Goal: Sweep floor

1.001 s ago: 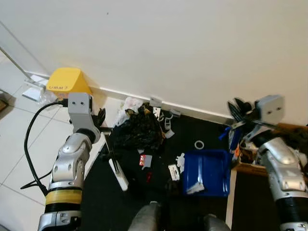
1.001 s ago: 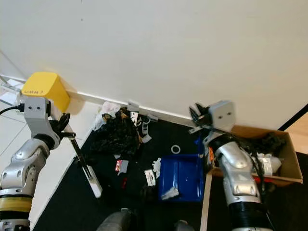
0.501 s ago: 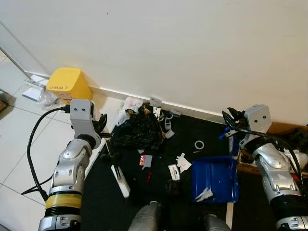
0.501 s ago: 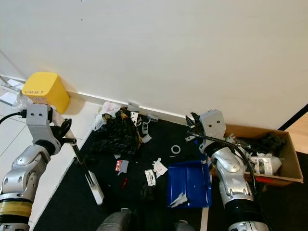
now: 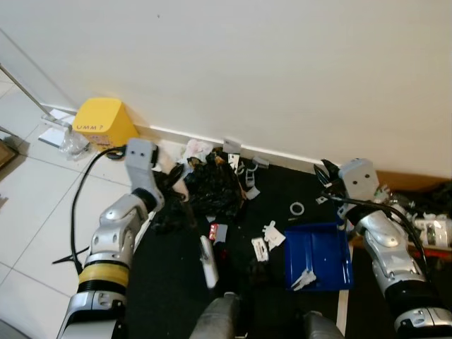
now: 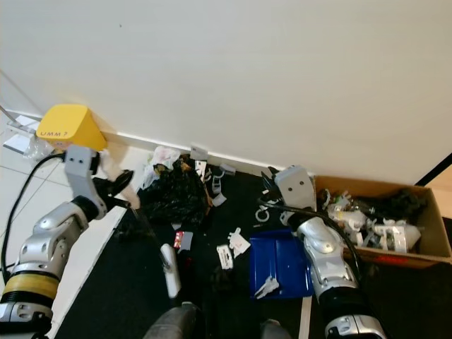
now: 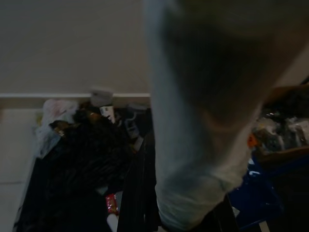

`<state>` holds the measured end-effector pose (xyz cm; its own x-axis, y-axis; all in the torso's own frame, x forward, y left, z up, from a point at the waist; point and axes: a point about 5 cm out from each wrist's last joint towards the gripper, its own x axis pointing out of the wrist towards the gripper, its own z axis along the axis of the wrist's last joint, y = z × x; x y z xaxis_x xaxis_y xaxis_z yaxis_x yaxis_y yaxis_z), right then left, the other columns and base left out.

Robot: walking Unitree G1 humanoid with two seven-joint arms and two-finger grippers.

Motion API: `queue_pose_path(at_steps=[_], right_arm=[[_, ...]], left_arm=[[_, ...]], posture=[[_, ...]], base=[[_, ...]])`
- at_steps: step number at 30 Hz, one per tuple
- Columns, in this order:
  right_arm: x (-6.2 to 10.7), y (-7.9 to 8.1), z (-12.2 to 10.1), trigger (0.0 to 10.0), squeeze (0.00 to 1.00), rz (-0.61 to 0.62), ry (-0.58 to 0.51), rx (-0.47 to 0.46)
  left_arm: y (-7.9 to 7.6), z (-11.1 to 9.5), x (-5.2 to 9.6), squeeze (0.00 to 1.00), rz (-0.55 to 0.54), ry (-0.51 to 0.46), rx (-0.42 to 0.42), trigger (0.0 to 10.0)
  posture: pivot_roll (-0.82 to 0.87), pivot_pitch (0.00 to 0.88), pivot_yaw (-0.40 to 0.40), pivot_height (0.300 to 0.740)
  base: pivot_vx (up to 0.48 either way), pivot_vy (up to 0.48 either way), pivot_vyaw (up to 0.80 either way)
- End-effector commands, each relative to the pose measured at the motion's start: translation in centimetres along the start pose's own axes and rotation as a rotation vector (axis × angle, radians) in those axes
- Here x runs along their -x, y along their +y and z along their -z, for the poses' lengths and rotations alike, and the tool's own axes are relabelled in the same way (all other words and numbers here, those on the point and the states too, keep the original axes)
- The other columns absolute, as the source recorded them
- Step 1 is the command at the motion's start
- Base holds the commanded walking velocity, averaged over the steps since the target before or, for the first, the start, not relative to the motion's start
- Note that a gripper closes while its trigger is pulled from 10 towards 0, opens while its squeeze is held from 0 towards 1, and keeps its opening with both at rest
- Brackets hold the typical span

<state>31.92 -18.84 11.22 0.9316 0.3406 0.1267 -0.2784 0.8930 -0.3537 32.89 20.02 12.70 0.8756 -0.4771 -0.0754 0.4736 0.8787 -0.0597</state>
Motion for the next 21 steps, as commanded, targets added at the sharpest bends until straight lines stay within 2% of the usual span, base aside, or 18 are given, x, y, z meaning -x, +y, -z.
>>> queue_pose_path(at_steps=[1,5,6,9,17,21], right_arm=[[0.0,1.0,0.5,10.0,0.00,-0.011,0.006,0.009],[0.0,1.5,0.7,10.0,0.00,-0.009,0.009,-0.014],[0.1,1.8,0.9,10.0,0.00,-0.009,0.020,-0.031],[0.1,2.4,1.3,10.0,0.00,-0.024,0.037,-0.048],[0.0,2.5,1.3,10.0,0.00,0.008,0.025,-0.097],[0.0,2.6,1.1,10.0,0.00,0.014,0.014,-0.104]], left_arm=[[0.3,-0.1,0.1,0.00,0.059,0.013,-0.068,10.0],[0.2,-0.1,-0.5,0.00,0.091,0.012,-0.107,10.0],[0.2,-0.2,-1.0,0.00,0.098,0.002,-0.109,10.0],[0.0,0.3,-1.8,0.00,0.143,0.049,-0.146,10.0],[-0.3,0.8,-2.8,0.00,0.158,0.048,-0.143,10.0],[-0.7,0.7,-3.6,0.00,0.157,0.019,-0.101,10.0]], posture=[[0.17,0.235,0.140,0.740],[0.17,0.236,0.140,0.740],[0.17,0.239,0.142,0.740],[0.16,0.246,0.142,0.740],[0.14,0.272,0.145,0.740],[0.12,0.286,0.143,0.740]], base=[[0.000,0.000,0.00],[0.000,0.000,0.00],[0.000,0.000,0.00],[0.000,0.000,0.00],[0.000,0.000,0.00],[0.000,0.000,0.00]])
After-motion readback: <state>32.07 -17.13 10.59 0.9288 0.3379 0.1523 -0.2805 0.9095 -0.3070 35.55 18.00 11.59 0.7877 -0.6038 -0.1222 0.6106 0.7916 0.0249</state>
